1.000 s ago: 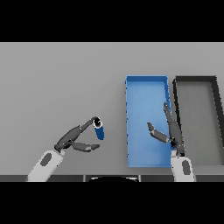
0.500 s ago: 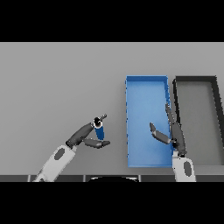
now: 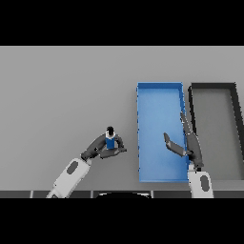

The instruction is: Pick up the blue pipe and place it into the blue bin.

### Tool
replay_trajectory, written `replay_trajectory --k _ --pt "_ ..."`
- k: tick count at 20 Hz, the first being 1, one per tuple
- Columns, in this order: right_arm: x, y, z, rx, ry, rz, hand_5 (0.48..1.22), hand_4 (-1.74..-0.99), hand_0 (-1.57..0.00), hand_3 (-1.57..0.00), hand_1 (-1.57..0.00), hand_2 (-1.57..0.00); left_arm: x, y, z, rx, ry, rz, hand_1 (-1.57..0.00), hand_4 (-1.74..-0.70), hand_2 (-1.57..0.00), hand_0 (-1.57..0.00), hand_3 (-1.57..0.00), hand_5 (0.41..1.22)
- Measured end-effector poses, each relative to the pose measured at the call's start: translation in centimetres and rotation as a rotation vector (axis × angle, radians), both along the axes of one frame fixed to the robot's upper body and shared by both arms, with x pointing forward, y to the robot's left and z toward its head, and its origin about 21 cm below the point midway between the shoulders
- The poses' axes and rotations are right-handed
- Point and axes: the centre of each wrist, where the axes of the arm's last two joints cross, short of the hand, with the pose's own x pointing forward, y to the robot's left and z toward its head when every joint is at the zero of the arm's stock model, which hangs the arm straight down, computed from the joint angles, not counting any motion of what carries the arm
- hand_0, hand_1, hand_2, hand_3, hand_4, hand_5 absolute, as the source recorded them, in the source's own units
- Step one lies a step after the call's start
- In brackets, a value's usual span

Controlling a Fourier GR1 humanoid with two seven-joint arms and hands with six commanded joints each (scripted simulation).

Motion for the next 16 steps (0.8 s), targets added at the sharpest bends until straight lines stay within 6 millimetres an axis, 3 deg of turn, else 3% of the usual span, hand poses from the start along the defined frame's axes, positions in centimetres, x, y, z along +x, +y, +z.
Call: replay_trajectory --k 1,3,6,12,16 --pt "-0.2 0.0 0.0 -0.003 -0.001 -0.001 0.66 -1.233 0.0 0.0 0.0 0.0 0.0 0.1 0.0 0.002 0.001 -0.007 -1.15 -1.58 -1.21 -1.07 -1.19 1.062" --pt "-0.4 0.4 0.0 0.011 0.0 0.003 0.651 -1.224 0.0 0.0 0.0 0.0 -0.6 -0.4 0.1 -0.007 -0.026 -0.017 -1.3 -1.53 -1.34 -1.25 -1.33 1.119" --pt "0.0 0.2 0.0 0.023 0.018 0.004 0.635 -1.22 0.0 0.0 0.0 0.0 -0.7 -0.9 0.4 -0.013 -0.074 -0.005 -1.43 -1.49 -1.45 -1.41 -1.45 1.169" --pt "0.6 0.5 0.3 0.017 0.019 0.0 0.638 -1.22 0.0 0.0 0.0 0.0 -0.2 -2.2 3.2 -0.106 -0.185 -0.015 -1.53 -1.47 -1.54 -1.53 -1.54 1.207" --pt "0.5 0.5 -0.2 -0.013 0.029 -0.012 0.643 -1.184 0.0 0.0 0.0 0.0 0.3 -3.3 6.4 -0.145 -0.229 -0.065 -1.56 -1.47 -1.56 -1.55 -1.56 1.215"
